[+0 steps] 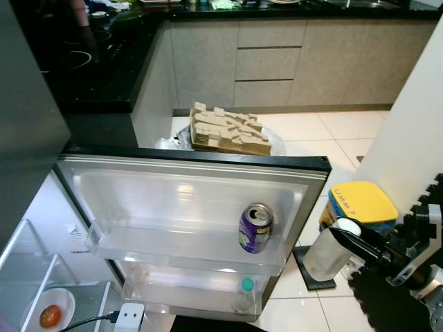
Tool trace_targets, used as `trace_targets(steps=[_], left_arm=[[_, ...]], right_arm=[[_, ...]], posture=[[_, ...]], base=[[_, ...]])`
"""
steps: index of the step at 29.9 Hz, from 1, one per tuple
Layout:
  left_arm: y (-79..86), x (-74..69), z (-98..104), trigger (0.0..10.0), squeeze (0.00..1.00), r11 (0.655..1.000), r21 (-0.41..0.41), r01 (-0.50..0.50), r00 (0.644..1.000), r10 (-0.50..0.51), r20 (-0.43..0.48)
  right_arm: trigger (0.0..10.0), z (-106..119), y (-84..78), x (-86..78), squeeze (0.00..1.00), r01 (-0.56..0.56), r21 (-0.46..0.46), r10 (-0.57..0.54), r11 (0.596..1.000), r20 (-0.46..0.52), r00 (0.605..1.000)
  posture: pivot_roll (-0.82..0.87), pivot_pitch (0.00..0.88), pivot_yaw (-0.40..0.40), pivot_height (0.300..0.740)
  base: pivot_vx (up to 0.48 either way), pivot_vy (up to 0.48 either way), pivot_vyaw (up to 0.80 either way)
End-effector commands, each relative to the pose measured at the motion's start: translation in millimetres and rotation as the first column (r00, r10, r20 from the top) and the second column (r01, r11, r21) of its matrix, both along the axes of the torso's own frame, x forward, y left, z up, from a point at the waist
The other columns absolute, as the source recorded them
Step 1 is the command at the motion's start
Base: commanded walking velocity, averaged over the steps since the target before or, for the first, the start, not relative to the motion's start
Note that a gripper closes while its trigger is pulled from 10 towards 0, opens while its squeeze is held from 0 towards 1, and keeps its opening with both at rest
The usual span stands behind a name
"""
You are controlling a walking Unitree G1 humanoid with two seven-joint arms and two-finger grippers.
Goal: Restocking fridge
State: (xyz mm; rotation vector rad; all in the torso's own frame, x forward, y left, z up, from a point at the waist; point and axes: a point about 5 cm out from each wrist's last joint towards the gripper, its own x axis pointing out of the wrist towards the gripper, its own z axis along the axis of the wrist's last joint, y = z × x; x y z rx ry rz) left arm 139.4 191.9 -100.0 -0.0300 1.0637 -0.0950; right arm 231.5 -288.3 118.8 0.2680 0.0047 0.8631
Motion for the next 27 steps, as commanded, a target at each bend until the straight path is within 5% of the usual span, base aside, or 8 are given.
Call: trace_targets(steps=[1,6,16,19,20,24,27], left_arm=[[3.1,-4.7,-1,10.0,0.00,1.000,0.003,-0.004,1.000,0.004,-0.015],[4.0,-0.5,1,10.0,0.00,1.000,-0.019,-0.024,1.000,0.024,0.013],[28.1,33.9,25,10.0,0.00,0.974,-0.189,-0.122,0.958,0.165,0.235],[31.7,39.9,31,10.0,0.00,0.969,-0.235,-0.078,0.950,0.144,0.277],[35.6,45.6,39,10.0,0.00,0.959,-0.280,0.037,0.942,0.060,0.330],[40.0,50.5,48,10.0,0.00,0.943,-0.305,0.134,0.926,-0.010,0.377],[44.8,57.3,62,10.0,0.00,0.892,-0.365,0.268,0.887,-0.080,0.456]], right_arm=[[10.0,7,4.5,-0.7,0.00,-0.039,0.002,0.039,0.999,0.015,0.999],[10.0,23,19.3,2.0,0.00,-0.113,-0.018,0.114,0.993,0.046,0.992],[10.0,30,24.8,6.6,0.00,-0.133,-0.053,0.136,0.990,0.051,0.989],[10.0,28,24.9,6.1,0.00,-0.130,-0.059,0.133,0.990,0.038,0.990],[10.0,27,26.5,5.3,0.00,-0.130,-0.061,0.132,0.990,0.029,0.991],[10.0,27,27.3,5.3,0.00,-0.130,-0.063,0.131,0.990,0.025,0.991],[10.0,25,26.5,5.7,0.00,-0.124,-0.077,0.125,0.989,0.014,0.992]], posture=[[0.03,0.000,0.001,0.740],[0.03,0.000,0.001,0.740],[0.04,0.000,-0.009,0.740],[0.04,0.000,-0.009,0.740],[0.04,0.000,-0.009,0.740],[0.04,0.000,-0.008,0.740],[0.04,0.000,-0.008,0.740]], base=[[0.000,0.000,0.00],[0.000,0.000,0.00],[0.000,0.000,0.00],[0.000,0.000,0.00],[0.000,0.000,0.00],[0.000,0.000,0.00],[0.000,0.000,0.00]])
